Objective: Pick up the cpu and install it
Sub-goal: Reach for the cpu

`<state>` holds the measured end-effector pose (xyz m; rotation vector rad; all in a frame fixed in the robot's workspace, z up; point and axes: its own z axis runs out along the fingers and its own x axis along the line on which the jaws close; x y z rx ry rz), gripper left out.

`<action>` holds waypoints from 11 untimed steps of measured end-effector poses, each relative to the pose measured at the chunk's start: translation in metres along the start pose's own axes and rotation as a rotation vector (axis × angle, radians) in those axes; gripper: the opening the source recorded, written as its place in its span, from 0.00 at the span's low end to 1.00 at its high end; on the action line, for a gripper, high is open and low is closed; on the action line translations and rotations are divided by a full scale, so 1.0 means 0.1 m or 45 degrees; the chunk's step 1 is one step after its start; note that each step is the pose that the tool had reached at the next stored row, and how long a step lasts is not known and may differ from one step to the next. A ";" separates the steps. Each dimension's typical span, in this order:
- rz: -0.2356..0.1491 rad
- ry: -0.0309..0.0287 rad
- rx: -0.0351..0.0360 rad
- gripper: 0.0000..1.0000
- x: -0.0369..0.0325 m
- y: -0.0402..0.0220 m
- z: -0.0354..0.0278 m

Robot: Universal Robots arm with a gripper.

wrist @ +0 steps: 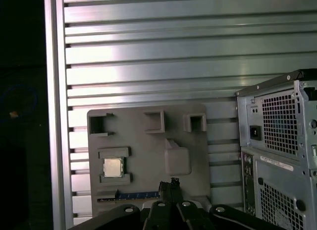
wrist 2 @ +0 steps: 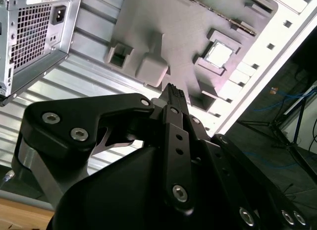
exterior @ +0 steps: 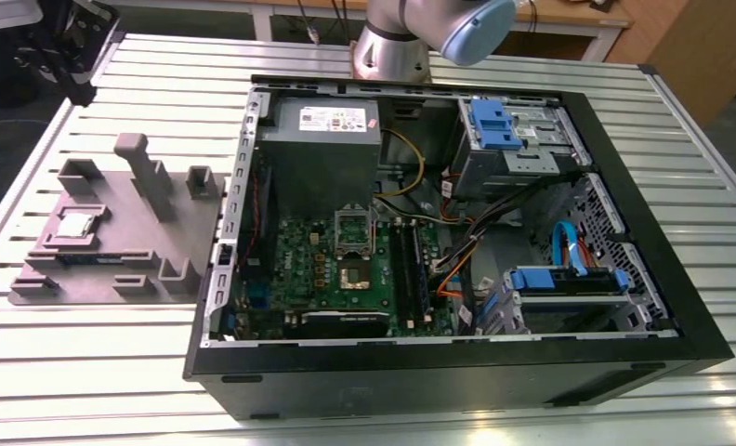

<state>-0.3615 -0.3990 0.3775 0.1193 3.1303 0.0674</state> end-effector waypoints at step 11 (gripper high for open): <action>0.000 0.0001 0.0001 0.10 0.058 -0.004 -0.001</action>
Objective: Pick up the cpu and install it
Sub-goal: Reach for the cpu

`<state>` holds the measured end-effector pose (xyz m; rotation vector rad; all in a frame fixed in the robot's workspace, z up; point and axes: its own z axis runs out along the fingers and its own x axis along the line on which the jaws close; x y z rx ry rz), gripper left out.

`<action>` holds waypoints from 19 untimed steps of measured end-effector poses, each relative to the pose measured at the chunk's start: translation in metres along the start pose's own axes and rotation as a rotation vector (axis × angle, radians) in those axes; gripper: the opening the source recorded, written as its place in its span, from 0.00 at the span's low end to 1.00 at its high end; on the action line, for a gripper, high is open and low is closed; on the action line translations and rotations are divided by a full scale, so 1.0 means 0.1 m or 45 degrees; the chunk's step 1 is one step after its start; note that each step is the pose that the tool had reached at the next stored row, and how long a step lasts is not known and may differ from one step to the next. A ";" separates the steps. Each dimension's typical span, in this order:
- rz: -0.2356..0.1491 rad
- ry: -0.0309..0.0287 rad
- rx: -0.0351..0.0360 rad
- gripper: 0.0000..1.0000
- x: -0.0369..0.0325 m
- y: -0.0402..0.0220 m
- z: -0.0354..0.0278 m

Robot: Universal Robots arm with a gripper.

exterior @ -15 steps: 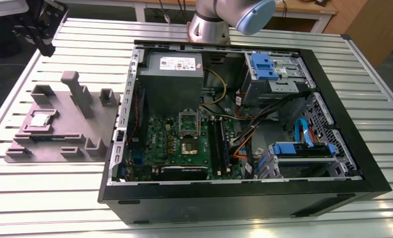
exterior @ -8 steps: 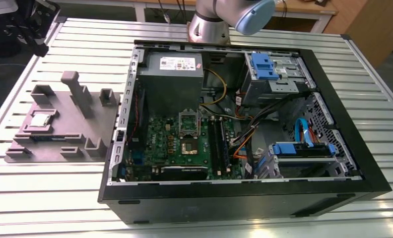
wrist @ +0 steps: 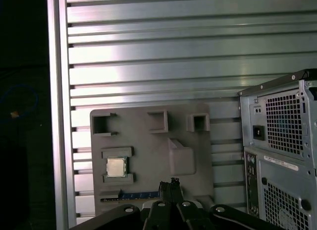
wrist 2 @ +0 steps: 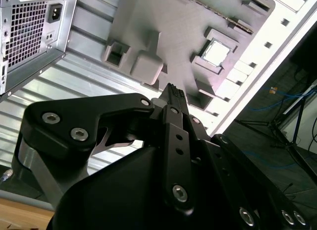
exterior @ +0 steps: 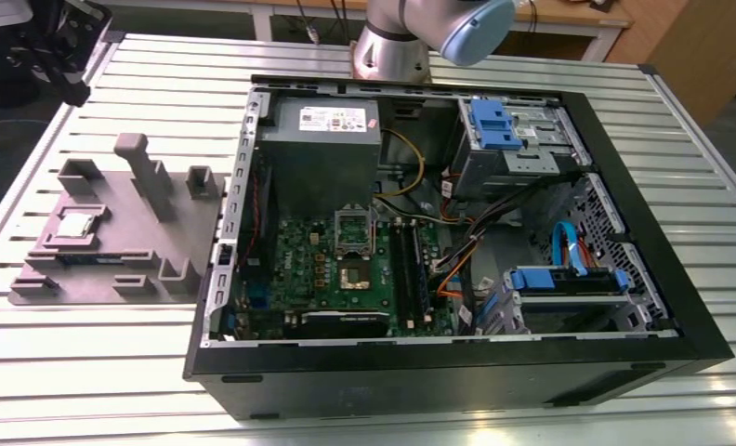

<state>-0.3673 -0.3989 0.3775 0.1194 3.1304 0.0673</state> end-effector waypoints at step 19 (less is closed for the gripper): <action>0.000 0.0000 0.0000 0.10 0.196 -0.015 0.002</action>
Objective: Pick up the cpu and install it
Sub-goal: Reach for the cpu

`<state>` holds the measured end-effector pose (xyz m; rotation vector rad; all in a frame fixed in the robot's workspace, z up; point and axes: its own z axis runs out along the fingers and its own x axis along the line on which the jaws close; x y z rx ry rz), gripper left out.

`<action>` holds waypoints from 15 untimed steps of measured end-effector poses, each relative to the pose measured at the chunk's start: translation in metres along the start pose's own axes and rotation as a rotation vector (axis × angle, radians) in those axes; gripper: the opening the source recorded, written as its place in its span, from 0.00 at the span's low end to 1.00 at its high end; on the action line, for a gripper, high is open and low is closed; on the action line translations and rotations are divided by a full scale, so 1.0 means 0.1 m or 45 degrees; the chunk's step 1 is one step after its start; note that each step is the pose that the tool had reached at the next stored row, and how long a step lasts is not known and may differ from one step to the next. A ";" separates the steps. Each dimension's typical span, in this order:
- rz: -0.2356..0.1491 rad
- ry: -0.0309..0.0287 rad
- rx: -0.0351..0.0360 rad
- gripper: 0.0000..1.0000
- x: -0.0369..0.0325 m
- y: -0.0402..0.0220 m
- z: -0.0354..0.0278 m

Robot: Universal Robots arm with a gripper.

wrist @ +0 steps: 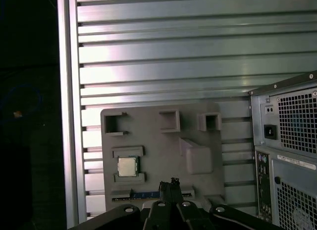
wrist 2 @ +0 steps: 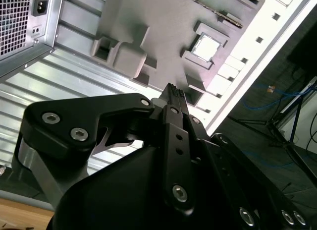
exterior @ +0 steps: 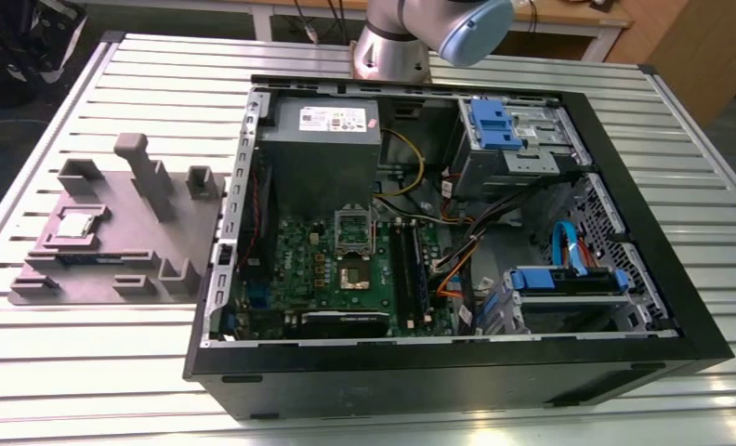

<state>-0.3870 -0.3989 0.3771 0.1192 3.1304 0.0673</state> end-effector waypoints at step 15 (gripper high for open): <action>0.000 0.0000 0.0000 0.10 0.025 -0.002 0.000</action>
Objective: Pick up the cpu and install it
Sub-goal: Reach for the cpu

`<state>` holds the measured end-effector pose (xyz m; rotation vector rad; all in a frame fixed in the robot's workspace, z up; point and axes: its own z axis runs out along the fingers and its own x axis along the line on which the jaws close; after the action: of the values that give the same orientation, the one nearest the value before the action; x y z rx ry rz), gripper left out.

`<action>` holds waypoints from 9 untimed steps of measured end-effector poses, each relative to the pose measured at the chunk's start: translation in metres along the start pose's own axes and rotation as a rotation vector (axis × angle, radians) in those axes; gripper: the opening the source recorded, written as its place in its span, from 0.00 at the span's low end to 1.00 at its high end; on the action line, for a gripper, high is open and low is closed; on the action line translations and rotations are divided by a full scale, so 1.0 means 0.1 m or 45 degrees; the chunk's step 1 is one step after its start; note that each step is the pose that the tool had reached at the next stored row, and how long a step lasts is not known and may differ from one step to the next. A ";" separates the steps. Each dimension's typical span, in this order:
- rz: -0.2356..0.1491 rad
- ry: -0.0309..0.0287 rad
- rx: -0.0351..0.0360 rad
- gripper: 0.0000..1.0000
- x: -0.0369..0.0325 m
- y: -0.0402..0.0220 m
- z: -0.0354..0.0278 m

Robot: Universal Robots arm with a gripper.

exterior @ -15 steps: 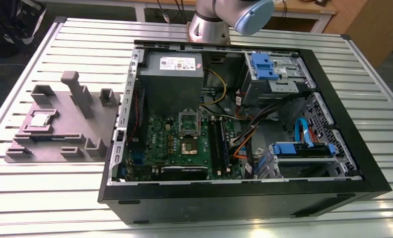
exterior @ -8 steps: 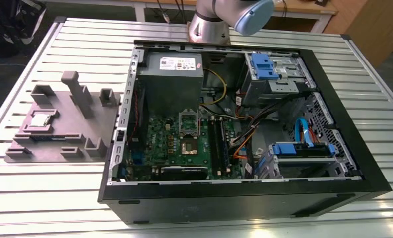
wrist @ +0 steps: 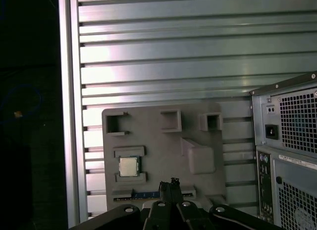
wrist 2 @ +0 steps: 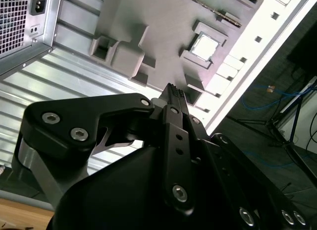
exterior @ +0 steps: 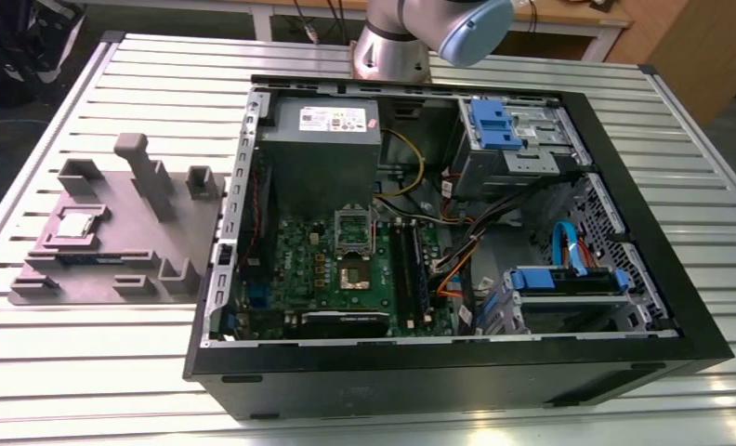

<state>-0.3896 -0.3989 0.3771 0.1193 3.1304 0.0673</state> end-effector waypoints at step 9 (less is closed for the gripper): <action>0.000 -0.0001 -0.0001 0.10 0.011 -0.001 0.000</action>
<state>-0.3907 -0.3989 0.3771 0.1192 3.1303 0.0674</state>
